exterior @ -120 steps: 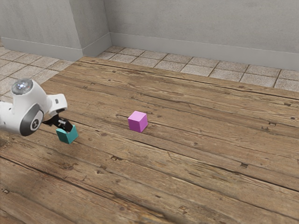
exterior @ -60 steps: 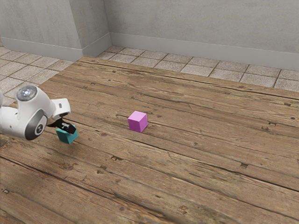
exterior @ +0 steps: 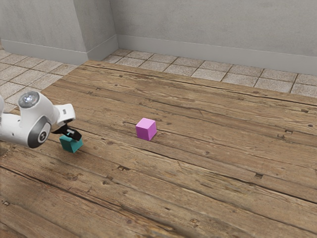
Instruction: Pick up the blue block with one arm, and put the blue block on the pink block with one arm
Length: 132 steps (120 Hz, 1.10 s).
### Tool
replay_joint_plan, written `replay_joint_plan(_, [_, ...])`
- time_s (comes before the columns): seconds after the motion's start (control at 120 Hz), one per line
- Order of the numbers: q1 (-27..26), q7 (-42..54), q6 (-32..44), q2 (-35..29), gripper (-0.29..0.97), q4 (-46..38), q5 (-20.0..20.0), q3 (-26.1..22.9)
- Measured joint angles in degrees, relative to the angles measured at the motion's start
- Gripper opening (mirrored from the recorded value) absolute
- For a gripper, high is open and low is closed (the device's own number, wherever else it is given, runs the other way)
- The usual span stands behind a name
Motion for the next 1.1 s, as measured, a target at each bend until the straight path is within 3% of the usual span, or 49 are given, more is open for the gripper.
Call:
replay_joint_plan(0.325, [4.0, 0.1, 1.2, 2.5, 0.66, 1.4, 0.3, -3.7])
replay_joint_plan(1.1, [4.7, 0.2, 4.5, 2.7, 0.59, 0.5, 0.4, -4.4])
